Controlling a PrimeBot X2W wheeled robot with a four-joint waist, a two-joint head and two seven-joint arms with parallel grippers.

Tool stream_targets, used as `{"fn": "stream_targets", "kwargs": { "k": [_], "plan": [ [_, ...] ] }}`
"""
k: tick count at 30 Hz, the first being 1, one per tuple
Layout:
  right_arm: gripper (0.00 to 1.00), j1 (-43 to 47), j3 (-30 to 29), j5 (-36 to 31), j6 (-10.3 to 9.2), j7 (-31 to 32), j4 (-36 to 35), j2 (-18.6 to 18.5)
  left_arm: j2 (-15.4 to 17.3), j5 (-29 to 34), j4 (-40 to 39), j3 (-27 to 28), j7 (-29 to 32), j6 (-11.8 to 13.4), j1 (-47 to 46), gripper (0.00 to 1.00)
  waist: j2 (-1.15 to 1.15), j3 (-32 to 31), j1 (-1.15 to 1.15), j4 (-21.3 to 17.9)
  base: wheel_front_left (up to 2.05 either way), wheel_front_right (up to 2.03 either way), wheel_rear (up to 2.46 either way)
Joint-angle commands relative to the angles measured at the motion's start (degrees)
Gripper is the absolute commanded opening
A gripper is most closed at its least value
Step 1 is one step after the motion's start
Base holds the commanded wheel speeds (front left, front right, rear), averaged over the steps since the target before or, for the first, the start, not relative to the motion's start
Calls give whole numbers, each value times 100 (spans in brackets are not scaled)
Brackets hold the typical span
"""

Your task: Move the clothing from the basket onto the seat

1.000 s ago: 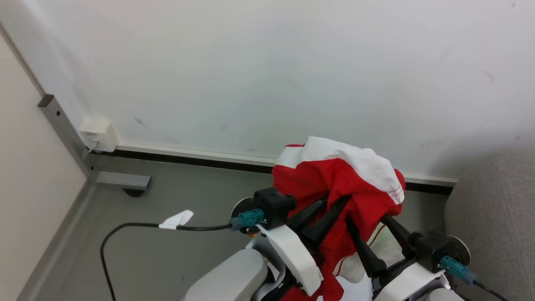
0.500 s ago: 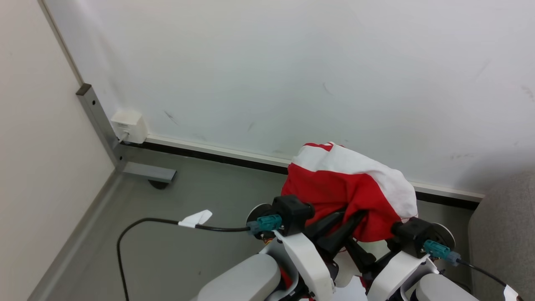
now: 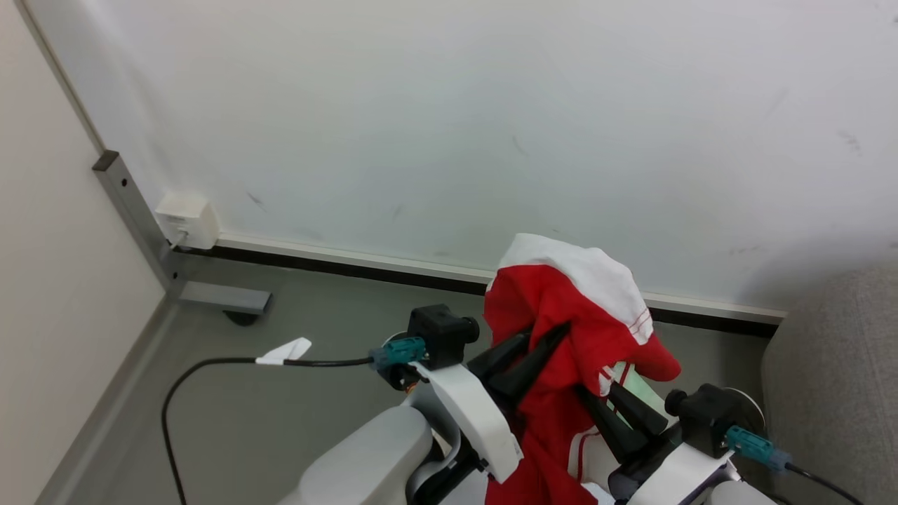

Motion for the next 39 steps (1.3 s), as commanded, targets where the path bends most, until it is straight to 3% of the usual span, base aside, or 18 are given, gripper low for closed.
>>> {"fn": "stream_targets", "kwargs": {
  "k": [1, 4, 5, 7, 18, 27, 39],
  "plan": [
    [0, 87, -56, -26, -11, -5, -71, -21, 63, 3, 44, 50, -6, 42, 43, 0, 0, 1, 0, -30, 0, 0, 0],
    [0, 290, -166, -28, -11, -5, -275, -56, 76, 91, 105, 177, -8, 53, 121, 2, 0, 4, 0, -110, 0, 0, 0],
    [0, 346, -211, -39, -11, -5, -347, -60, 71, 122, 123, 186, -8, 52, 140, 22, 0, 4, 0, -137, 0, 0, 0],
    [0, 438, -297, -59, -11, -5, -425, -68, 55, 184, 101, 217, -7, 49, 173, 100, 0, 4, 0, -202, 0, 0, 0],
    [0, 576, -1010, -221, -11, -4, -704, -156, 139, 634, -770, 576, -6, 37, 518, 100, 0, 79, 0, -870, 0, 0, 0],
    [0, 709, -1663, -497, -11, -5, -1050, -355, 305, 1253, -1415, 674, -7, 11, 837, 100, 0, 296, 0, -1946, 0, 0, 0],
    [0, 1079, -2273, -679, -11, -5, -1571, -371, 294, 1700, -1391, 355, -6, 4, 1037, 100, 0, 433, 0, -3257, 0, 0, 0]
  ]
}}
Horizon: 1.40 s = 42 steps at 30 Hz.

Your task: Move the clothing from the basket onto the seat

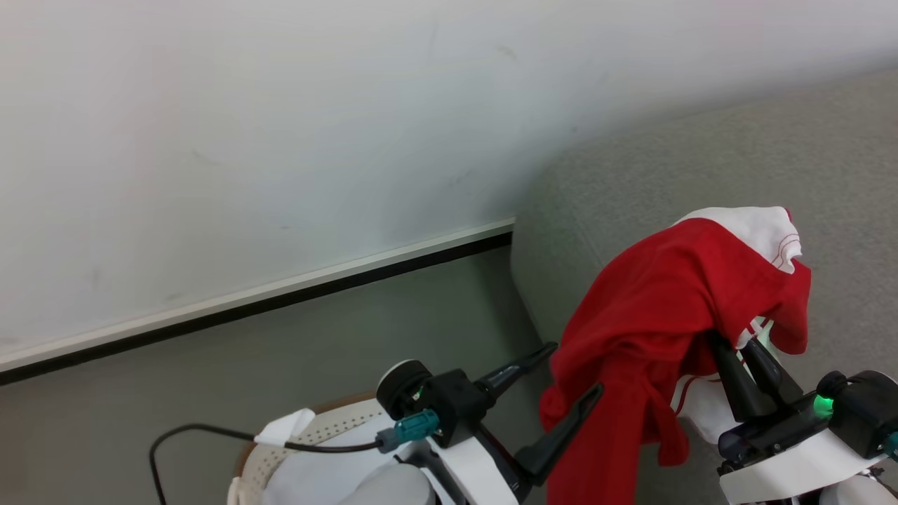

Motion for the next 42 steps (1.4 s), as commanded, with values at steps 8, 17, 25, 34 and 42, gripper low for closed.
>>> {"fn": "stream_targets", "kwargs": {
  "k": [8, 17, 25, 34, 42],
  "plan": [
    [0, 195, -176, -60, -11, -5, -256, 49, -24, 81, 90, -84, -1, -9, 29, 100, 0, 142, 0, -596, 0, 0, 0],
    [0, -459, -473, -106, -12, -5, -367, 33, 191, 127, 39, -164, -1, -10, -229, 100, 0, 712, 0, -472, 0, 0, 0],
    [0, -1697, -1181, -87, -12, -5, -88, -224, 671, 222, -315, -193, 9, -2, -669, 100, 0, 1855, 0, -62, 0, 0, 0],
    [0, -2946, -2678, -9, -12, 65, 526, -568, 1158, 657, -851, -312, 39, -2, -1196, 100, 0, 3029, 0, 342, 0, 0, 0],
    [0, -3630, -3601, -124, -11, 92, 1324, -926, 1311, 757, -981, -314, 28, -1, -1362, 100, 0, 3498, 0, 541, 0, 0, 0]
  ]
}}
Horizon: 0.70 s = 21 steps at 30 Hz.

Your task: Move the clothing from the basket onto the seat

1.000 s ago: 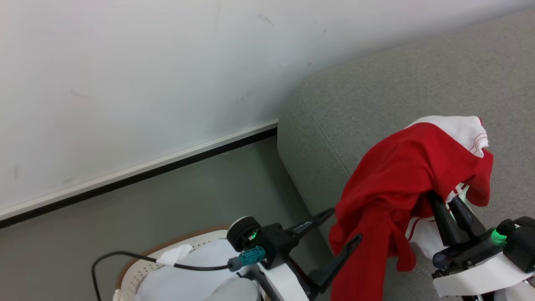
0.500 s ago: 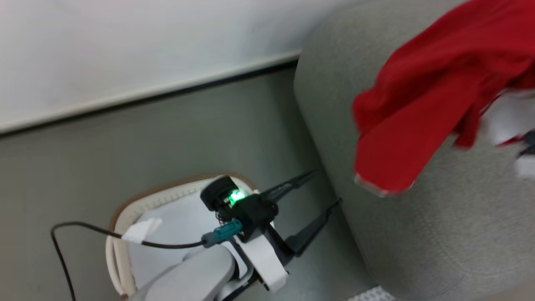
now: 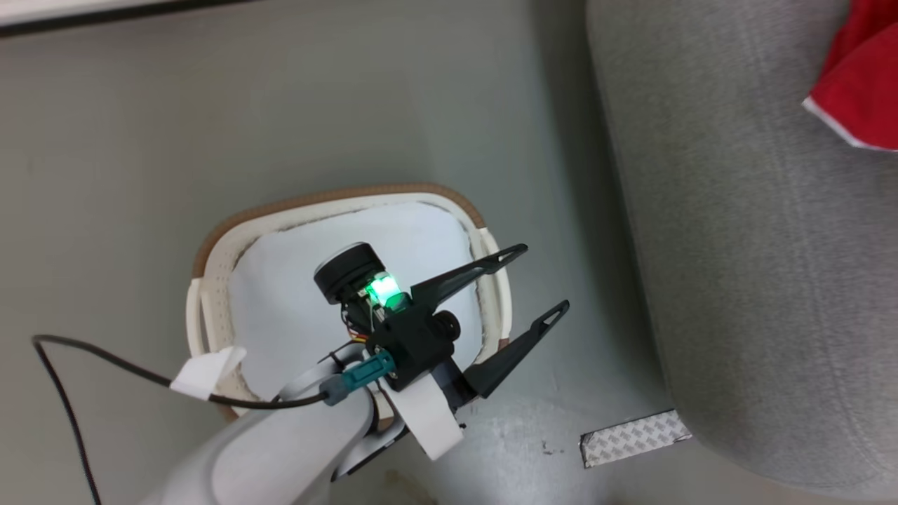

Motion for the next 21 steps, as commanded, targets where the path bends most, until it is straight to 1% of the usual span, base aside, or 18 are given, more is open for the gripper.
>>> {"fn": "stream_targets", "kwargs": {
  "k": [1, 3, 5, 8, 14, 16, 19, 20, 21],
  "plan": [
    [0, -130, -103, -78, -12, -28, 53, -61, 46, 31, -7, 24, -17, 11, -51, 100, 0, 193, -1, 154, 0, 0, 0],
    [0, -224, -300, -223, -12, 0, 260, -73, 79, 6, -1, 42, -21, 12, -59, 100, 0, 264, -1, 179, 0, 0, 0],
    [0, -237, -350, -380, -12, 137, 492, -57, 104, -16, 4, 58, -27, 15, -57, 100, 0, 317, -1, 206, 0, 0, 0],
    [0, -81, -173, -551, -12, 675, 871, 45, 131, -67, 21, 91, -32, 28, -25, 100, 0, 371, -1, 224, 0, 0, 0],
    [0, 150, 11, -437, -12, 1577, 1608, 231, 92, -112, 88, 88, -34, 24, 40, 100, 0, 282, -1, 263, 0, 0, 0],
    [0, 229, 109, -400, -12, 1879, 1812, 152, 61, -146, 130, 100, -39, 27, 63, 100, 0, 184, -1, 278, 0, 0, 0],
    [0, 297, 273, -286, -12, 2146, 1974, 36, -2, -185, 202, 113, -39, 28, 98, 100, 0, 0, -1, 298, 0, 0, 0],
    [25, 317, 331, -267, -12, 2203, 2007, 8, -27, -198, 227, 119, -40, 32, 111, 100, 0, -72, -1, 300, 0, 0, 0],
    [46, 339, 397, -250, -12, 2250, 2027, -29, -56, -204, 256, 128, -42, 34, 132, 100, 0, -157, -1, 302, 0, 0, 0]
  ]
}}
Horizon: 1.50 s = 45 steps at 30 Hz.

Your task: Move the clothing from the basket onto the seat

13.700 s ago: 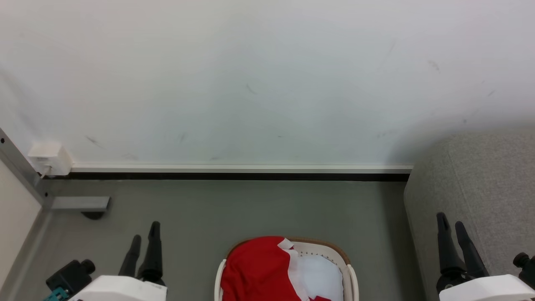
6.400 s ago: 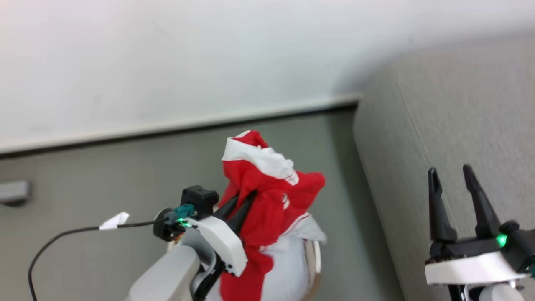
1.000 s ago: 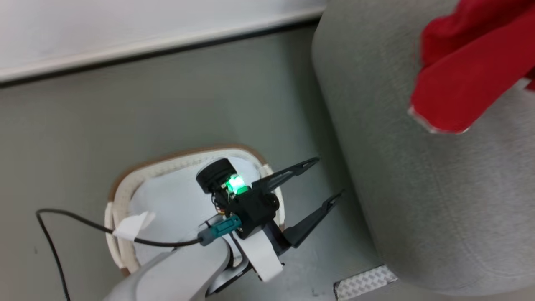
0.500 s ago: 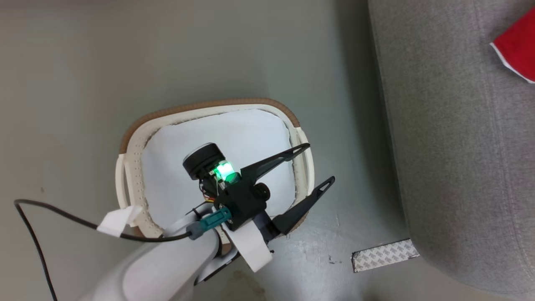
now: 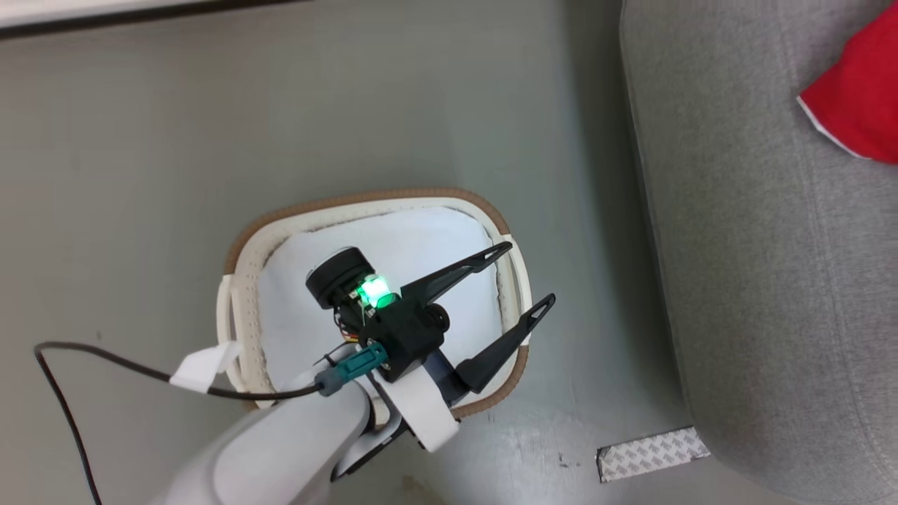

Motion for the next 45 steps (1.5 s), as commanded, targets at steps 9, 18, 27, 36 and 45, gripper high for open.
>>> {"fn": "stream_targets", "kwargs": {
  "k": [9, 18, 27, 36, 45],
  "plan": [
    [100, 438, 984, 342, -12, 874, -428, -466, -321, -179, 204, 301, -6, 47, 403, 100, 0, -1112, -1, 20, 0, 0, 0],
    [100, 1362, 1480, 911, -11, 618, -2080, -852, -673, -287, 400, 1083, -7, 173, 1008, 100, 0, -2360, -1, 214, 0, 0, 0],
    [100, 2399, 1375, 525, -12, -23, -3449, -114, -799, -337, 449, 2397, -7, 465, 1732, 100, 0, -3180, -1, 640, 0, 0, 0],
    [100, 3589, 1568, 235, -12, -1013, -3592, 1107, -812, -194, 364, 3854, -7, 674, 2777, 100, 0, -3678, -1, 1134, 0, 0, 0],
    [100, 4303, 1624, -245, -12, -2203, -2664, 1756, -1049, 225, 481, 4837, -8, 574, 3552, 100, 0, -3782, -1, 1401, 0, 0, 0]
  ]
}}
